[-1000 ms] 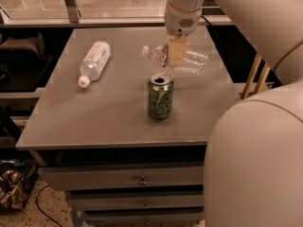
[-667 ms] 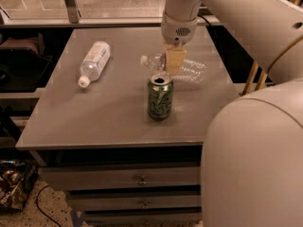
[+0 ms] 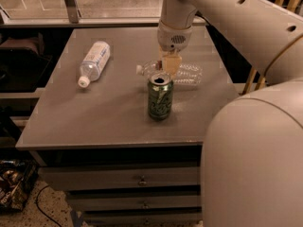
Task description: Knock water bottle over
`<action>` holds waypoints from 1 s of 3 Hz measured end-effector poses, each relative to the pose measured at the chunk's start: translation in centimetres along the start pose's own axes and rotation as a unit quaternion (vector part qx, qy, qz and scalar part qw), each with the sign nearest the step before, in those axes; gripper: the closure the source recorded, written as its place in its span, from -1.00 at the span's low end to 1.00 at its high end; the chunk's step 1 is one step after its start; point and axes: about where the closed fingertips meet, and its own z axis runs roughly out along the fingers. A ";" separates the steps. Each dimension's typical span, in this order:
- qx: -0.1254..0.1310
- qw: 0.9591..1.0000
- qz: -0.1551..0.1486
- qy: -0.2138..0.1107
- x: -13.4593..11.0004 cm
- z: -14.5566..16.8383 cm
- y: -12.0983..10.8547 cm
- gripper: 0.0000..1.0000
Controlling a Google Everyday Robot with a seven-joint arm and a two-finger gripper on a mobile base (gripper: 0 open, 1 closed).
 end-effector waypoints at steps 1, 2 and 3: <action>0.006 1.000 0.000 -0.002 -0.2 0.2 -0.4 0.19; 0.011 1.000 -0.001 -0.005 -0.4 0.4 -0.8 -0.30; 0.015 1.000 -0.001 -0.006 -0.5 0.7 -1.1 -0.77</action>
Offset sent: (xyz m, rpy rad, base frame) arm 0.0035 0.0024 -0.0015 0.0060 -0.0102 -0.0003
